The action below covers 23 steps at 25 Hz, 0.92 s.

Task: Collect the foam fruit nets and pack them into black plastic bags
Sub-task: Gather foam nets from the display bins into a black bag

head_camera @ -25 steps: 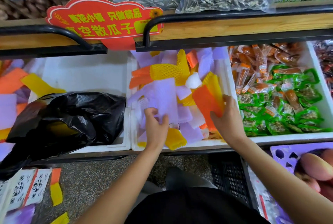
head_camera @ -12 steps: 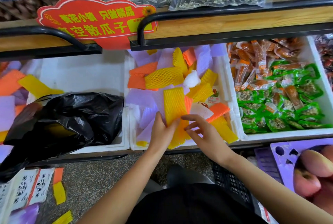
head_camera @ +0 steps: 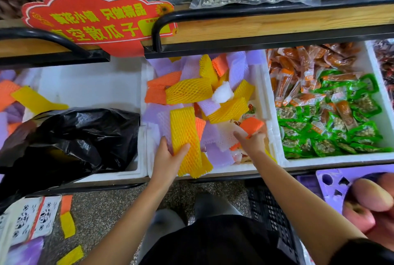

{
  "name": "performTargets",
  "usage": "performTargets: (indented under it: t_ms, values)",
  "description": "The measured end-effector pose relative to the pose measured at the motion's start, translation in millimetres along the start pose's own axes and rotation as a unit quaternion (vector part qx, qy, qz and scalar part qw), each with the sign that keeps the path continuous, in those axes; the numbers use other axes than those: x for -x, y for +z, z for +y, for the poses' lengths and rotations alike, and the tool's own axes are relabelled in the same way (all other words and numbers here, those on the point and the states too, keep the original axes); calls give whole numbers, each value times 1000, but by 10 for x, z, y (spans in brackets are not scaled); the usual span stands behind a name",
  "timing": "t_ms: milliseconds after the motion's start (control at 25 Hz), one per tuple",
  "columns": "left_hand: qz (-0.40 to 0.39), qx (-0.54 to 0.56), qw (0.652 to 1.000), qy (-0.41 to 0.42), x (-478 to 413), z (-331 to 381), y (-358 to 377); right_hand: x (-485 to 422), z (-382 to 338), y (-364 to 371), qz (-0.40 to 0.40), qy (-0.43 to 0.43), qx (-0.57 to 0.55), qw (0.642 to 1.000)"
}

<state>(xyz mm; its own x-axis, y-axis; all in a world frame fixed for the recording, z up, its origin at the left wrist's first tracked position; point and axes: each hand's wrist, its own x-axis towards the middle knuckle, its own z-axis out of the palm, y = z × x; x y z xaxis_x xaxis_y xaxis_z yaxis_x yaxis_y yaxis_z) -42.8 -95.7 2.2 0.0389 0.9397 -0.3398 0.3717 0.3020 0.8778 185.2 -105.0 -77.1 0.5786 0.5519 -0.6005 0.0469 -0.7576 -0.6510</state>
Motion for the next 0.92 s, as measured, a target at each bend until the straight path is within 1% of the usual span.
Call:
performTargets:
  t_ms: [120, 200, 240, 320, 360, 400, 440, 520, 640, 680, 840, 920]
  values:
    - [3, -16, 1000, 0, -13, 15, 28, 55, -113, 14, -32, -28, 47, 998]
    - [7, -27, 1000, -5, -62, -1, 51, 150, -221, -87, -10, -76, 48, 996]
    - [13, -34, 999, -7, -91, -4, 66, 205, -274, -167, 19, -123, 44, 991]
    - [17, -46, 999, -7, -164, -6, 103, 342, -365, -320, 85, -231, 64, 967]
    - [11, -48, 999, -4, -190, 14, 145, 418, -387, -367, 107, -276, 72, 952]
    - [1, -41, 999, 3, -206, 41, 201, 513, -400, -382, 112, -314, 73, 940]
    - [-8, -33, 999, 13, -210, 73, 263, 611, -395, -352, 101, -341, 63, 933]
    - [-37, -11, 999, 29, -179, 166, 392, 813, -404, -254, 45, -363, 24, 930]
    - [-120, 85, 989, 31, -75, 309, 498, 1052, -430, -179, -83, -351, -40, 932]
    - [-132, 109, 985, 27, -44, 334, 505, 1104, -430, -191, -113, -344, -49, 931]
    - [-121, 143, 982, 21, -8, 285, 446, 1206, -333, -220, -183, -343, -68, 919]
    - [-90, 142, 986, 12, -30, 191, 386, 1222, -265, -199, -210, -345, -91, 910]
